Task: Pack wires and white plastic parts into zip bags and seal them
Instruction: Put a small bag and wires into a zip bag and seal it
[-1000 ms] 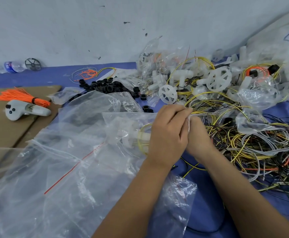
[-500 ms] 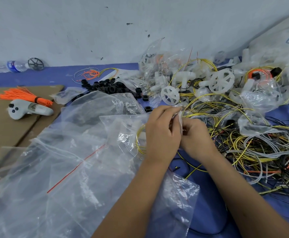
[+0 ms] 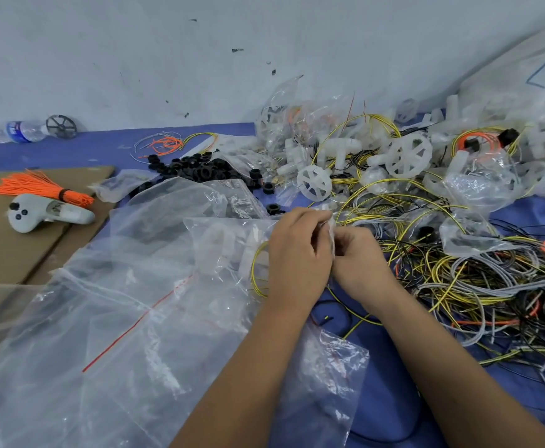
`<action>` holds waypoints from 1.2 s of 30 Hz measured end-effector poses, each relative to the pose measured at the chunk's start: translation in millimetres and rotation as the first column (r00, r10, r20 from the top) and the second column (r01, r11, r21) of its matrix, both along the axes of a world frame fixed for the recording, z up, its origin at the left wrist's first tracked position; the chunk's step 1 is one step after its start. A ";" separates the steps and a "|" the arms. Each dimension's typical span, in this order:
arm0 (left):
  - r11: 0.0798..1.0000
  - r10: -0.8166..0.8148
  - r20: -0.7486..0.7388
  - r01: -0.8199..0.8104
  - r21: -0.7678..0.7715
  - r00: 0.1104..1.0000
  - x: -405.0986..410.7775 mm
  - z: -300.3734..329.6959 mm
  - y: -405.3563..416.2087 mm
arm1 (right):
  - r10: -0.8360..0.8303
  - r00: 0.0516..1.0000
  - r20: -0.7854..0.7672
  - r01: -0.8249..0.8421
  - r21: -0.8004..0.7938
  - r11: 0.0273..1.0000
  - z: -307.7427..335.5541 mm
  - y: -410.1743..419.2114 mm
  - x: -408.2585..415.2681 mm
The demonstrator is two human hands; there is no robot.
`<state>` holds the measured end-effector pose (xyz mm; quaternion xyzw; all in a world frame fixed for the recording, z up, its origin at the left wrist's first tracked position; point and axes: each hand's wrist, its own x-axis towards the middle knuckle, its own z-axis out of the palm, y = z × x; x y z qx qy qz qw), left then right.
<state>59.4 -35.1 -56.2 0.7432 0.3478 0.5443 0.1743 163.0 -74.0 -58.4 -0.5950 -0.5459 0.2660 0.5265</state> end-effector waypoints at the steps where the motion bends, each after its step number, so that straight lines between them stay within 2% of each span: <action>1: 0.999 -0.003 -0.018 0.002 -0.038 1.000 -0.1 -1.0 2.0 | -0.036 0.998 0.053 0.035 0.007 0.999 -0.4 0.0 1.3; 7: 0.993 -0.012 -0.050 0.006 -0.120 0.999 -0.8 -5.6 8.6 | -0.182 0.946 0.267 0.183 0.023 0.983 0.0 -0.8 3.5; 12: 0.990 -0.007 -0.066 -0.002 -0.144 0.998 -2.0 -8.0 12.6 | -0.136 0.914 0.381 0.142 0.015 0.990 5.5 -1.8 5.4; 15: 0.990 -0.014 -0.073 0.004 -0.143 0.997 -2.8 -8.4 14.8 | -0.147 0.913 0.380 0.142 0.042 0.989 15.9 -4.8 11.1; 18: 0.989 -0.018 -0.083 0.006 -0.148 0.996 -2.8 -9.0 15.5 | -0.236 0.916 0.323 0.231 0.052 0.971 34.1 -11.3 27.4; 20: 0.990 -0.017 -0.091 0.004 -0.144 0.996 -2.5 -9.1 15.9 | -0.293 0.874 0.387 0.294 0.058 0.954 47.8 -18.2 46.2; 22: 0.990 -0.012 -0.098 -0.001 -0.139 0.995 -2.2 -9.0 15.8 | -0.191 0.798 0.571 0.266 -0.050 0.963 62.6 -27.2 64.7; 24: 0.991 -0.006 -0.101 -0.008 -0.134 0.995 -1.9 -8.9 16.0 | 0.069 0.713 0.698 0.195 -0.292 0.936 73.7 -35.3 77.7; 26: 0.991 -0.011 -0.095 -0.002 -0.132 0.995 -1.5 -9.1 15.5 | 0.290 0.663 0.690 0.166 -0.513 0.842 79.5 -40.1 85.5; 28: 0.992 -0.010 -0.094 -0.002 -0.128 0.996 -1.4 -9.3 14.9 | 0.405 0.650 0.643 0.157 -0.635 0.757 80.7 -40.9 86.0; 32: 0.991 -0.009 -0.096 -0.004 -0.135 0.995 -1.3 -10.1 15.2 | 0.460 0.579 0.673 0.170 -0.652 0.739 72.9 -36.2 76.0; 36: 0.989 -0.010 -0.097 -0.005 -0.149 0.995 -1.4 -10.2 15.1 | 0.440 0.614 0.655 0.156 -0.648 0.745 67.6 -34.7 73.7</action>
